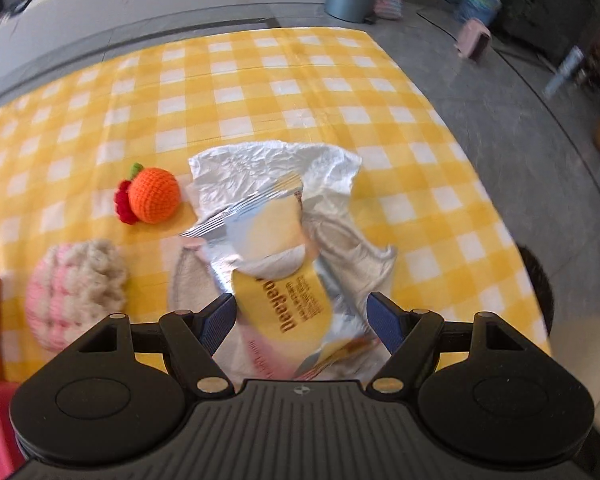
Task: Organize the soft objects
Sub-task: 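Lower the left tool onto the Deeyeo wipes packet and close it, then grasp the white cloth with the right tool while the left tool holds the packet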
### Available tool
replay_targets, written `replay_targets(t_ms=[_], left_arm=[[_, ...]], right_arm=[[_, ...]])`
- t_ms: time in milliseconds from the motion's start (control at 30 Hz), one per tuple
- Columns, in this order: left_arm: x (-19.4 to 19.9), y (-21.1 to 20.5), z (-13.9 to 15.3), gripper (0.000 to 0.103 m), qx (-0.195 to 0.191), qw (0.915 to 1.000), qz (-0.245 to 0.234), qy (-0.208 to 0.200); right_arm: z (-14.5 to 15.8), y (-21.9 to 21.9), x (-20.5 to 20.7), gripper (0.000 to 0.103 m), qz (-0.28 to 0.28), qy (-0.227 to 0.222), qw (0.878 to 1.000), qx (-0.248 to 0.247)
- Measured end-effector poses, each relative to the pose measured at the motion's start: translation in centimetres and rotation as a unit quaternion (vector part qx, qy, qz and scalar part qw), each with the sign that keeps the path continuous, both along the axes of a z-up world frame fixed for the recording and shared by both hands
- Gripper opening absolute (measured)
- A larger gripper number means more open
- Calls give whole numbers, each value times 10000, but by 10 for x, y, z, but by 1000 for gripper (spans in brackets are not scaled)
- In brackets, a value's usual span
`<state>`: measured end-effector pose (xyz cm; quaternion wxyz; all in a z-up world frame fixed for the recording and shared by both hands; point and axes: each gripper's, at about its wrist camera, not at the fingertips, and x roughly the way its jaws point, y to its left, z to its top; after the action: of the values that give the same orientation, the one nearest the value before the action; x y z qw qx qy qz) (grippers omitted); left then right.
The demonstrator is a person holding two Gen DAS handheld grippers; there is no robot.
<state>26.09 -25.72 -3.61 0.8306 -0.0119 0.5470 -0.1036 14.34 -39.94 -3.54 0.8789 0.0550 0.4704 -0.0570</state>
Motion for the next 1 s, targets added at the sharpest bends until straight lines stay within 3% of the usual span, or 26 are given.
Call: replay_targets(t_ms=[167, 267, 333, 500, 800, 1000], left_arm=[[-1, -11, -8, 88, 417, 9965, 549, -473], [-1, -16, -18, 90, 628, 9949, 656, -450], [0, -18, -23, 85, 744, 9950, 474, -461], [-2, -16, -19, 73, 720, 9948, -508, -507], [-20, 3, -1, 65, 251, 9943, -1007, -227], [-36, 15, 25, 61, -182, 9917, -1207, -402]], right_arm=[[0, -4, -2, 80, -58, -11, 10000, 40], [0, -6, -1, 80, -99, 3, 9999, 62], [-1, -6, -1, 80, -106, 15, 9999, 34], [-1, -5, -1, 80, -61, -10, 10000, 26], [-2, 0, 3, 80, 22, 9, 10000, -14], [-6, 11, 7, 81, 299, 155, 9994, -7]])
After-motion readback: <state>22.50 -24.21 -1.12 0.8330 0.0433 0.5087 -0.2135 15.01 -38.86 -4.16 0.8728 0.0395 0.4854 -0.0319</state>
